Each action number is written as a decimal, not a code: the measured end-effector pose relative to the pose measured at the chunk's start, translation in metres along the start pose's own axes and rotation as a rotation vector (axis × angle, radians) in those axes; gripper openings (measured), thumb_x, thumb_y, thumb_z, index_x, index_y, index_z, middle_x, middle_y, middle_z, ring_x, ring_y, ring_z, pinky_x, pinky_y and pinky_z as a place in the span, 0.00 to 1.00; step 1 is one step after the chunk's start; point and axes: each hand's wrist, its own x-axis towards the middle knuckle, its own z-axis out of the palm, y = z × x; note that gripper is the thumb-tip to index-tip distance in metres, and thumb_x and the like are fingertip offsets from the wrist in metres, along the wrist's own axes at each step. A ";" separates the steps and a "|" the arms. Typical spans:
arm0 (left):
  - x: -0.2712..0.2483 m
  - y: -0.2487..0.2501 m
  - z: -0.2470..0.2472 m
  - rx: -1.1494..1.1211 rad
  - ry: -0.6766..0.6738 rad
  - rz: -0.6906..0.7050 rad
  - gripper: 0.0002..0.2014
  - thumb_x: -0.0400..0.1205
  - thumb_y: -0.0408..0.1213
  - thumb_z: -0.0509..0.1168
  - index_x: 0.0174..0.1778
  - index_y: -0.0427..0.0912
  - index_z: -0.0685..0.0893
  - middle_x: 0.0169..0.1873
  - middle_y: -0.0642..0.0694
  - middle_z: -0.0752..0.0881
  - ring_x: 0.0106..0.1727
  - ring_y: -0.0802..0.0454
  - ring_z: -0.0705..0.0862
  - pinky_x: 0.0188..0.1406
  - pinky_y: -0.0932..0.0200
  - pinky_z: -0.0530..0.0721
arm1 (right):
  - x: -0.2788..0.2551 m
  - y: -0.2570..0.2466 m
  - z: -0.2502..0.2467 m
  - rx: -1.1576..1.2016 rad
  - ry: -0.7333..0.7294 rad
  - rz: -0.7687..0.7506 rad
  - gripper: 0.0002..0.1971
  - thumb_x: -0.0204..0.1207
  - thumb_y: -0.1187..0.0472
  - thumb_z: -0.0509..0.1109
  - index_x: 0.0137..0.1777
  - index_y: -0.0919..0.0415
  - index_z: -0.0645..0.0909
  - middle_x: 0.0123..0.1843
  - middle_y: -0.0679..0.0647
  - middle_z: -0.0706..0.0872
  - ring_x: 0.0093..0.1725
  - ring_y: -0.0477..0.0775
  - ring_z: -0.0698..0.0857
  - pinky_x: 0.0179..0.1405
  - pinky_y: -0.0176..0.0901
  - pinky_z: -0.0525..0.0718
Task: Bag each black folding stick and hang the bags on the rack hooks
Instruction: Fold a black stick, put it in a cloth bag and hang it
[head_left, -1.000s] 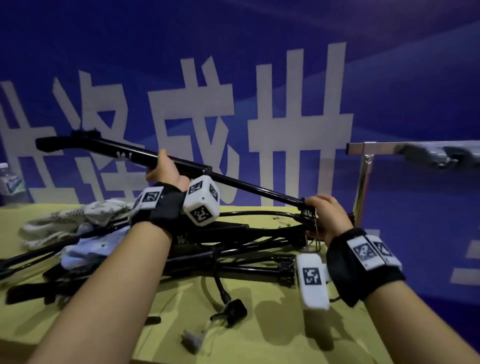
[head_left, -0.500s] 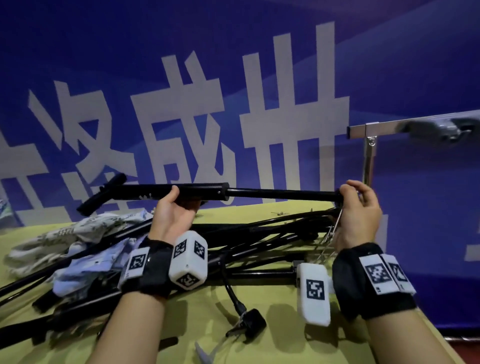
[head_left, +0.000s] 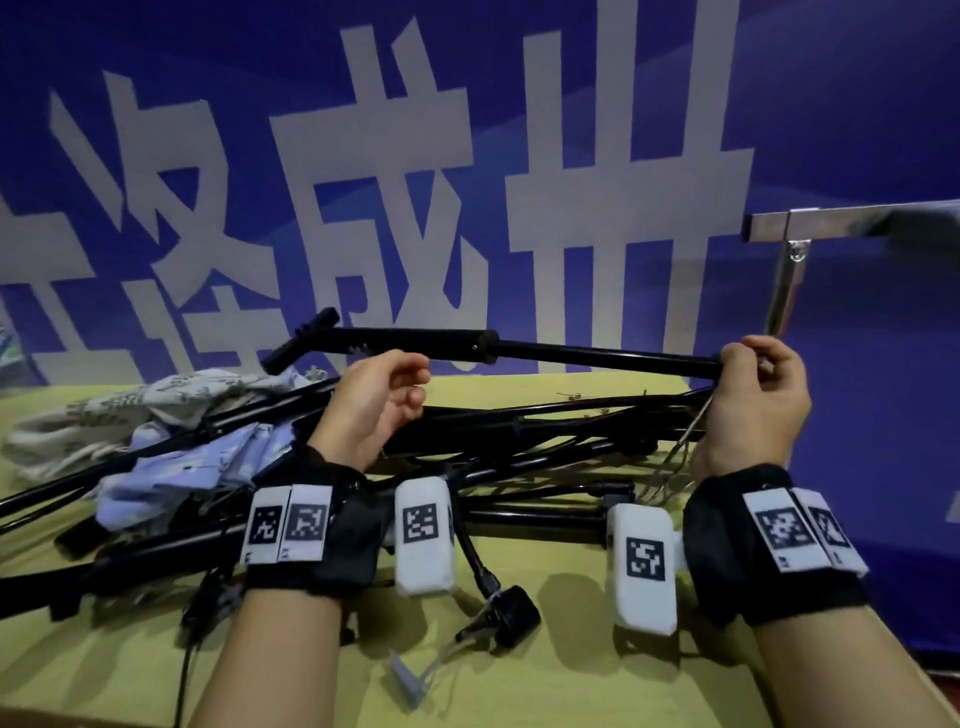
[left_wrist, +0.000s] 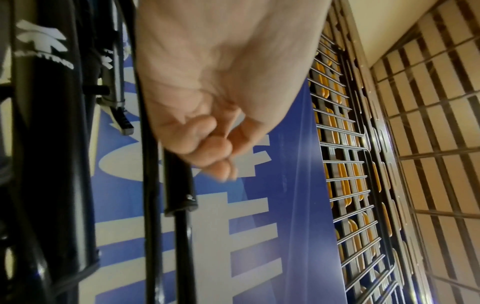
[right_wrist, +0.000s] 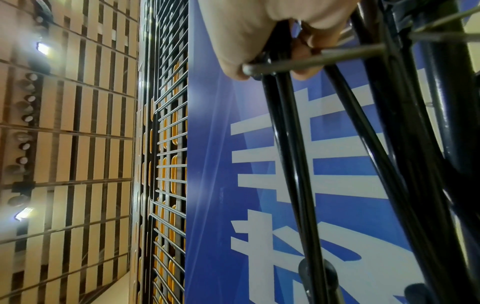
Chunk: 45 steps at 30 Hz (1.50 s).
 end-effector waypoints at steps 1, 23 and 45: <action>-0.008 0.003 0.003 0.071 -0.070 -0.058 0.13 0.83 0.31 0.55 0.33 0.36 0.77 0.23 0.46 0.79 0.14 0.59 0.71 0.12 0.71 0.65 | -0.001 0.000 0.001 -0.012 -0.006 -0.008 0.12 0.77 0.68 0.64 0.40 0.48 0.74 0.35 0.45 0.76 0.28 0.36 0.74 0.29 0.26 0.73; 0.007 0.004 0.012 -0.749 0.393 0.113 0.16 0.85 0.26 0.46 0.33 0.43 0.70 0.32 0.46 0.75 0.33 0.50 0.75 0.43 0.52 0.81 | -0.017 -0.003 0.009 0.155 -0.072 0.274 0.10 0.76 0.68 0.66 0.41 0.50 0.78 0.40 0.50 0.81 0.44 0.52 0.79 0.43 0.45 0.83; 0.045 -0.016 0.024 -0.922 0.176 0.058 0.12 0.86 0.35 0.56 0.35 0.41 0.73 0.28 0.47 0.83 0.37 0.53 0.82 0.23 0.56 0.87 | 0.013 -0.008 -0.020 0.120 0.128 0.109 0.09 0.74 0.68 0.70 0.47 0.53 0.77 0.45 0.50 0.81 0.50 0.52 0.80 0.56 0.47 0.81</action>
